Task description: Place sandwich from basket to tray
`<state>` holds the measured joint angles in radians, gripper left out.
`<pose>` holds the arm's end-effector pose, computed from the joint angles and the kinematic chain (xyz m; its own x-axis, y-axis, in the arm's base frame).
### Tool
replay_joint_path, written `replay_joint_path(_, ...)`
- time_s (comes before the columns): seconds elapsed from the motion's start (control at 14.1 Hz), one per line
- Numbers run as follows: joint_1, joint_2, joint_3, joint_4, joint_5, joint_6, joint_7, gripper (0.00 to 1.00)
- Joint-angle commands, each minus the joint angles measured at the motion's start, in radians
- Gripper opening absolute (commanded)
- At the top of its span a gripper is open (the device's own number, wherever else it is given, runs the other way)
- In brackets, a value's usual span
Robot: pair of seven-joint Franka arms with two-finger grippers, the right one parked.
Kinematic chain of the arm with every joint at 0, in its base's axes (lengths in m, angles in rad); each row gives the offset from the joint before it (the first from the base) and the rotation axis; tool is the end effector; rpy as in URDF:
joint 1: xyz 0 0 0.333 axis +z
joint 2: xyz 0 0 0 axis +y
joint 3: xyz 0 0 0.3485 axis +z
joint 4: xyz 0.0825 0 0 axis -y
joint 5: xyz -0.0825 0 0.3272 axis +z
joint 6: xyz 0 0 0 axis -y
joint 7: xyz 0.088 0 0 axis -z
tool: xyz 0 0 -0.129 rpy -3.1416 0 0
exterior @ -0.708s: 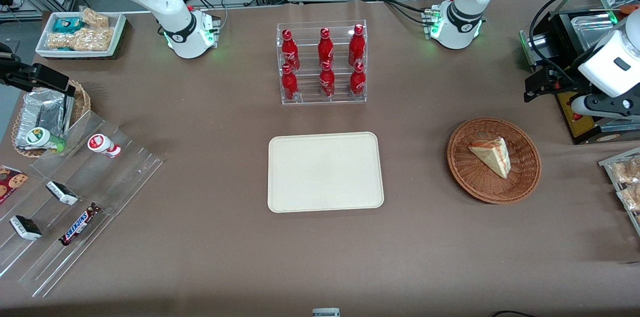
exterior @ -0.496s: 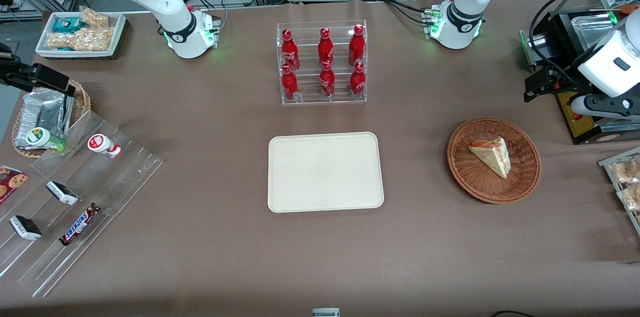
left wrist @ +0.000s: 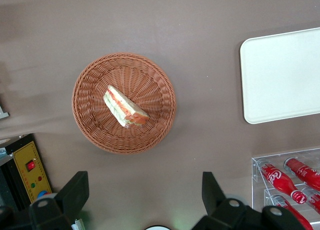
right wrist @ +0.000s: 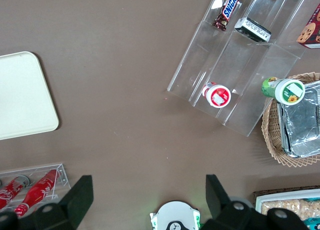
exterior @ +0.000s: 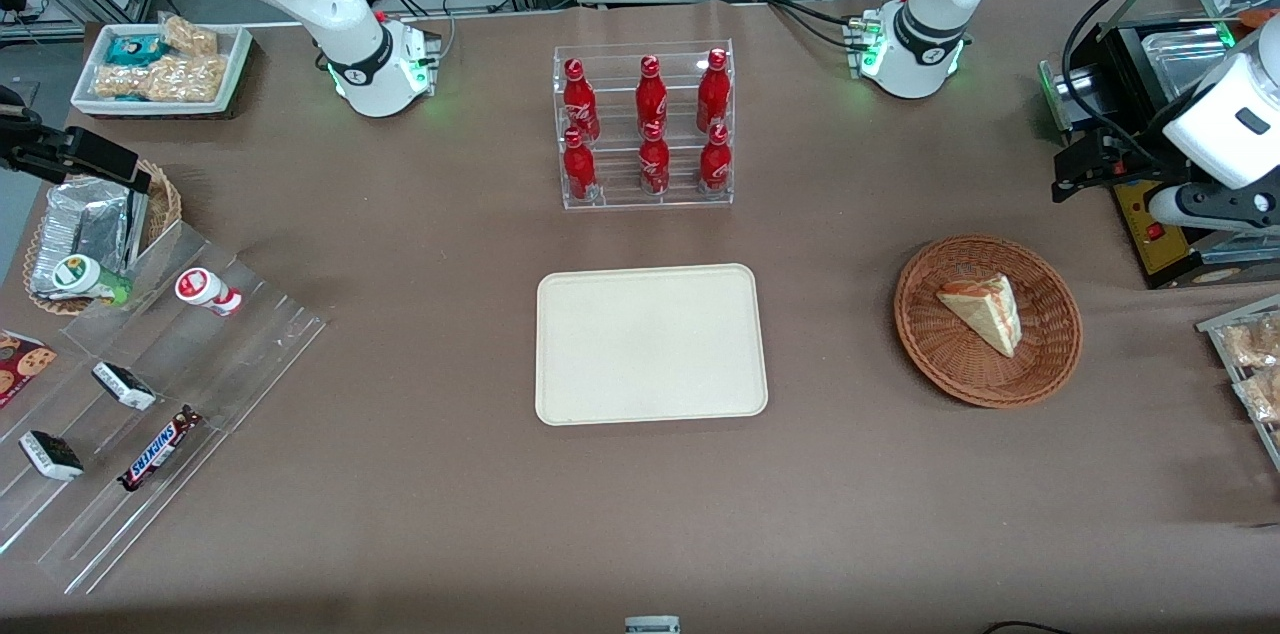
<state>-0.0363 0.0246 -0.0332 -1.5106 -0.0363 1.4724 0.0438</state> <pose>0.4933 -0.0391 0.6393 0.9913 -0.1165 -0.0610 -0.1142 -0.9927 0.0398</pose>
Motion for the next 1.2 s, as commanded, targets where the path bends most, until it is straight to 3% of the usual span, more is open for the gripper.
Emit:
replay_joint_path(0.0, 0.004, 0.001, 0.002, -0.003, 0.0, -0.027, -0.013, 1.0)
replay_joint_path(0.28, 0.003, 0.028, 0.002, -0.14, 0.021, -0.005, -0.015, 1.0)
replay_joint_path(0.57, 0.004, 0.018, 0.002, -0.359, 0.024, 0.213, -0.015, 1.0)
replay_joint_path(0.78, 0.009, 0.015, 0.004, -0.529, 0.079, 0.431, -0.015, 1.0)
replay_joint_path(0.92, 0.054, 0.021, 0.006, -0.614, 0.079, 0.559, -0.018, 1.0)
replay_joint_path(1.13, 0.104, 0.027, 0.004, -0.694, 0.076, 0.695, -0.164, 1.0)
